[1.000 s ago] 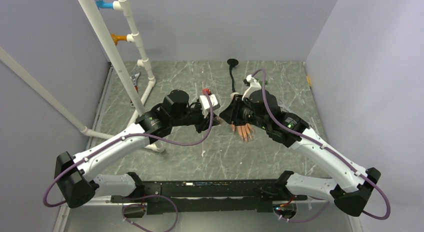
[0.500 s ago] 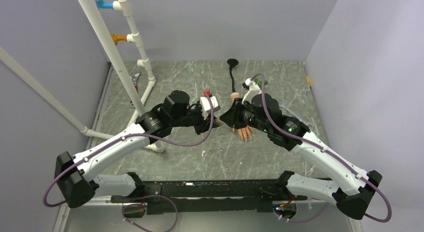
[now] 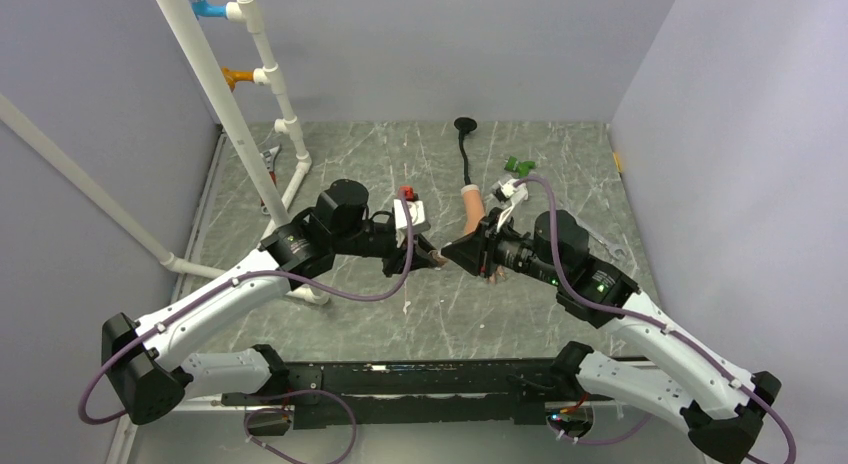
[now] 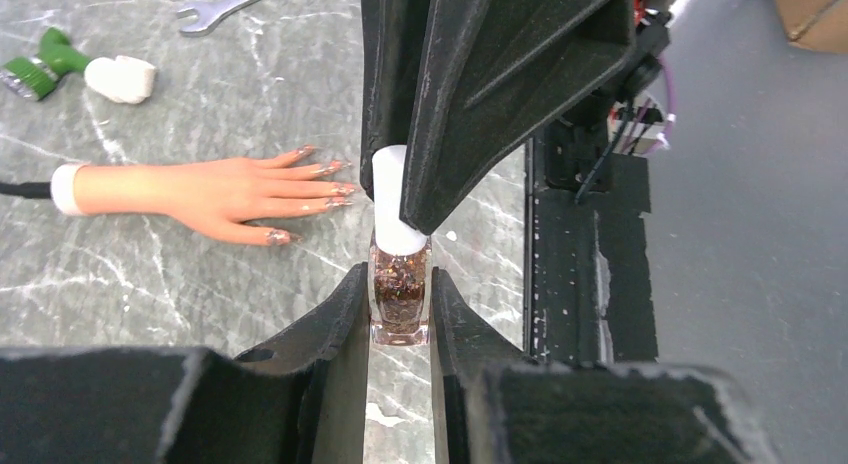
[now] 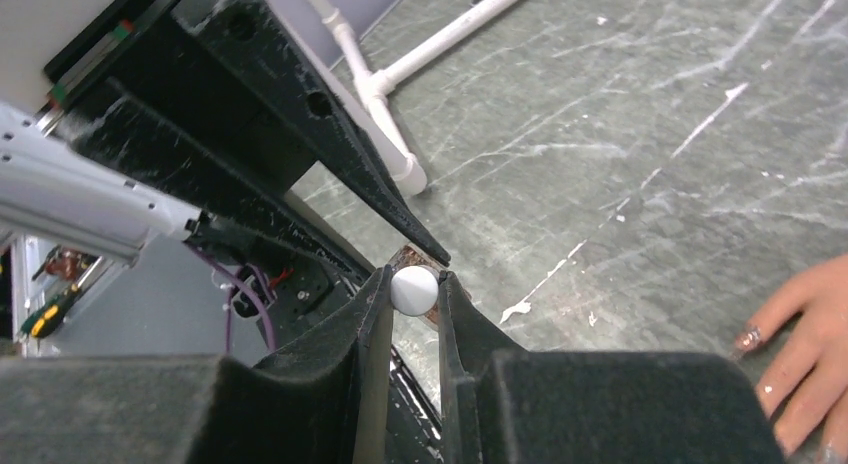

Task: Paint the nails
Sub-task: Unscrew the nail polish bottle.

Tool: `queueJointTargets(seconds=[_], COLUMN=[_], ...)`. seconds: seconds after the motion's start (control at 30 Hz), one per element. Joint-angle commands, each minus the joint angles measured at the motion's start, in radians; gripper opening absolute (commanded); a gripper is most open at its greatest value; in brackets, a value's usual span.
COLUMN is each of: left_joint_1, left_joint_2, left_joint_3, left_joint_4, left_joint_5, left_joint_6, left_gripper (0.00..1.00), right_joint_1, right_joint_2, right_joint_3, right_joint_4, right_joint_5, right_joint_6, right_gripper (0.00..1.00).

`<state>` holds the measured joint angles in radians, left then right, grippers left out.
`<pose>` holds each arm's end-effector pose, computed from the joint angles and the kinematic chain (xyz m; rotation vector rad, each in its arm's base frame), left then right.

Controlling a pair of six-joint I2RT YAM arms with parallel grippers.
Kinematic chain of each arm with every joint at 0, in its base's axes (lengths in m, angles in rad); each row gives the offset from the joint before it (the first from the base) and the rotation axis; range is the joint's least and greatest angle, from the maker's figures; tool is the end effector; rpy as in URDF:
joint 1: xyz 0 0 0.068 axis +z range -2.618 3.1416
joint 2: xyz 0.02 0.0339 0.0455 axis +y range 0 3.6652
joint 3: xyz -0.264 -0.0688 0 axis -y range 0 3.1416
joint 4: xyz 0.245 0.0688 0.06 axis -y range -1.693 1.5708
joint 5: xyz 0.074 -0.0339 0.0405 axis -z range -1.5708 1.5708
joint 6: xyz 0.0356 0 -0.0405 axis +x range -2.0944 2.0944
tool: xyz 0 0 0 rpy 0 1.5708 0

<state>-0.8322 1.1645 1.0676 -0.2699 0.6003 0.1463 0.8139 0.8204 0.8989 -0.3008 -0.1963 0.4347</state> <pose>0.1614 -0.2071 0.3549 1.2934 1.5394 -1.0276 0.1225 0.1398 0.3616 -0.5087 1.8515 1.0471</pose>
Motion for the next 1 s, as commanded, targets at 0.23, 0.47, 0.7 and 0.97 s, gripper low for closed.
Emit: queueJointTargets(seconds=[0.23,0.47,0.7,0.97], left_joint_1=[0.015,0.016,0.017,0.017], left_joint_2=[-0.011,0.002,0.011,0.04], left_joint_3=[0.044,0.047,0.04,0.028], left_joint_4=[0.017,0.004,0.019,0.062], left_joint_5=[0.186,0.144,0.09,-0.008], left_joint_6=[0.079,0.09,0.078,0.032], left_gripper=[0.0,0.0,0.0,0.0], right_joint_1=[0.013,0.014,0.013,0.012], right_joint_2=[-0.043,-0.066,-0.104,-0.192], right_joint_3=[-0.04,-0.012,0.046,-0.056], right_joint_4=[0.083,0.065,0.008,0.105], right_joint_5=[-0.229,-0.148,0.021,0.128], right_joint_6=[-0.115,-0.082,-0.014,-0.065], right_gripper=[0.2,0.76,1.0,1.0])
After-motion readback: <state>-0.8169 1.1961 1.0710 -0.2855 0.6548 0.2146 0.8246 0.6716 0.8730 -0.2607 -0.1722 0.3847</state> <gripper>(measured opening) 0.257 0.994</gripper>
